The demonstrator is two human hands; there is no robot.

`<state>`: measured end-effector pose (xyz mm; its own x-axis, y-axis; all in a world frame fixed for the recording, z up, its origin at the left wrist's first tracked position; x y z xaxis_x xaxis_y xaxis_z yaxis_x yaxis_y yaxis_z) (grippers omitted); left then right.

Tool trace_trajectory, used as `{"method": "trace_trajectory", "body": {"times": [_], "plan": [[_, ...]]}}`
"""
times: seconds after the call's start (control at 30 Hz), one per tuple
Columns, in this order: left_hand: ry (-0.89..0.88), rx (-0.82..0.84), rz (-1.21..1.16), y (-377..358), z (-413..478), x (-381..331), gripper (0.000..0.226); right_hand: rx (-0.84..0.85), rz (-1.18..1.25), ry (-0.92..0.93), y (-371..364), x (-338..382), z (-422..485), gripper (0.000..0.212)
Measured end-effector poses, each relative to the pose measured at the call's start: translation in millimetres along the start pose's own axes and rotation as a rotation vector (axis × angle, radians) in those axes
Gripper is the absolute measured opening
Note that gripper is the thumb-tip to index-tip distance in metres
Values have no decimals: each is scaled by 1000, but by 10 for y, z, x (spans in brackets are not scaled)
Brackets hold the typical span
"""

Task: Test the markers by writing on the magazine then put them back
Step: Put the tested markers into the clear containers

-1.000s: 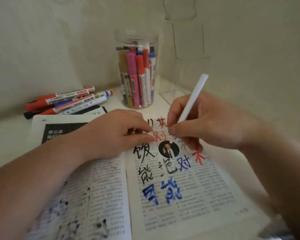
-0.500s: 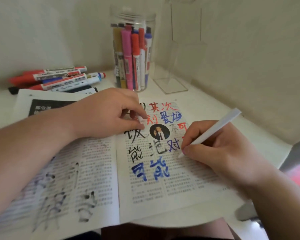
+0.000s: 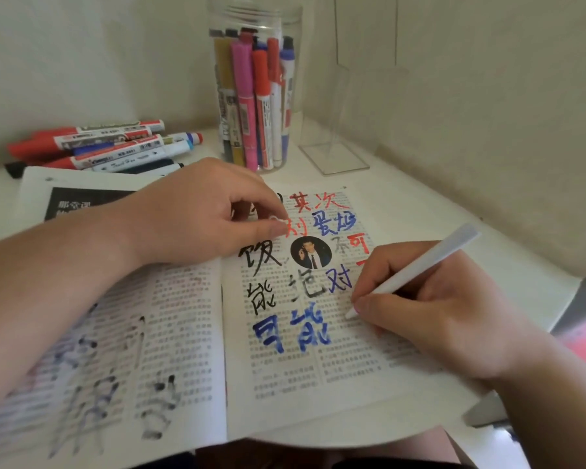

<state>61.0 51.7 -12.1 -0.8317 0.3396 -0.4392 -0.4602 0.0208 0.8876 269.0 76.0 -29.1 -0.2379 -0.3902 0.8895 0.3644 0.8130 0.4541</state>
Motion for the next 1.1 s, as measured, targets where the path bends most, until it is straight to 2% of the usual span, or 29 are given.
{"method": "trace_trajectory", "body": {"times": [0.13, 0.27, 0.33, 0.67, 0.8, 1.1], "plan": [[7, -87, 8, 74, -21, -23, 23, 73, 61, 16, -15, 20, 5, 2], [23, -107, 3, 93, -19, -27, 27, -162, 74, 72, 151, -41, -10, 5], [19, -104, 8, 84, -12, -36, 28, -186, 21, 75, 163, -43, -20, 4], [-35, -6, 19, -26, 51, 23, 25, -19, -47, 78, 36, -18, -17, 10], [-25, 2, 32, -39, 57, 35, 27, -106, -72, 39, 105, -74, 7, 7], [-20, 67, 24, -77, 61, 28, 32, -33, -20, 46, 63, -57, 0, 5]]}}
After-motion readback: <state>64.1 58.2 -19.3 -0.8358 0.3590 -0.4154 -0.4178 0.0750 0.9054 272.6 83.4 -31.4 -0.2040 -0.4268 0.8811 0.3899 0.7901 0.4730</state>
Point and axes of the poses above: each hand's wrist, its own z-axis towards the middle knuckle, its own y-axis out of the back of the hand, x = y × z, the point moved 7 cm from there along z, towards the middle knuckle, and after that the axes turned 14 degrees about x, right-handed, at the moved point
